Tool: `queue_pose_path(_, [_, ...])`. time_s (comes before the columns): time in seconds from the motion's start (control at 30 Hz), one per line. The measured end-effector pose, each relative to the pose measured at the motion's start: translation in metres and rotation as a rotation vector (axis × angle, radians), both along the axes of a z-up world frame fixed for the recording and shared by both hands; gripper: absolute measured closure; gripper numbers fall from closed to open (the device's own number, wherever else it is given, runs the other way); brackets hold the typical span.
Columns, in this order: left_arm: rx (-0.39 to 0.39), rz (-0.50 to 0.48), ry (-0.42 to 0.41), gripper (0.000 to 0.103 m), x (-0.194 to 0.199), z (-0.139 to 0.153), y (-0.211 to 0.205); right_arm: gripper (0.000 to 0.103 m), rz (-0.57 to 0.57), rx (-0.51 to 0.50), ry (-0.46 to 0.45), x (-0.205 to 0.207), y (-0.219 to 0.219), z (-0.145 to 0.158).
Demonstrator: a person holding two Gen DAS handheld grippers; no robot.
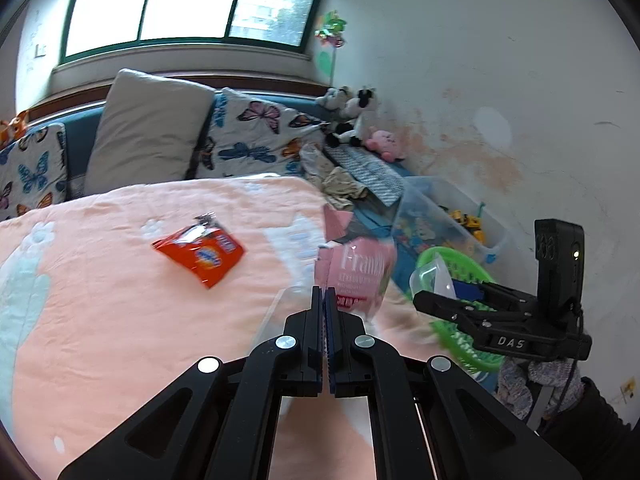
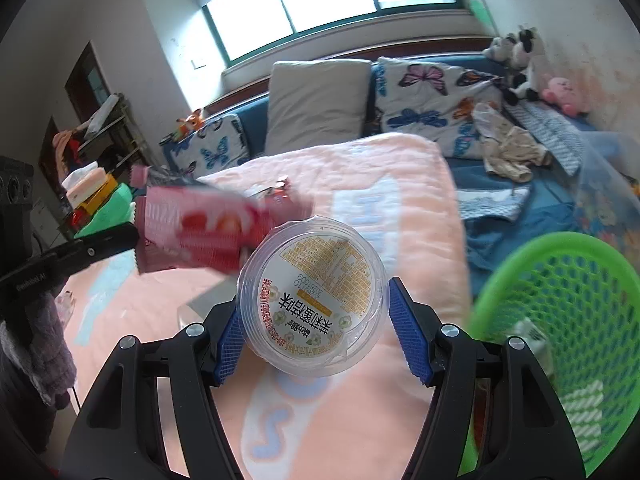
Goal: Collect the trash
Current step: 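Carry both items over the green basket and open both grippers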
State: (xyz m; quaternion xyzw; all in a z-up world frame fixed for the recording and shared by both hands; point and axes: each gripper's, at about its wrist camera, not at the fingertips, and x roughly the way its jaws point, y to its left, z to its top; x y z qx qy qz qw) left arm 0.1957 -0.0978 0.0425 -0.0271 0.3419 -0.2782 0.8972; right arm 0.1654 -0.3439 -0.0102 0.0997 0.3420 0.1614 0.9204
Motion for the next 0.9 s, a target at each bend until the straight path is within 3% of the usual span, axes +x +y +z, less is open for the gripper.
queue_pose_path(0.6, [-0.009,-0.231,0.055,0.101,-0.02,-0.011,-0.128,0.037,-0.248,-0.037,0.017,-0.078,-0.109,-0.009])
queue_pose_path(0.9, [0.015,-0.281,0.112,0.101,-0.016,-0.031,-0.175,0.037,-0.334,-0.039,0.054,-0.102,-0.146,-0.024])
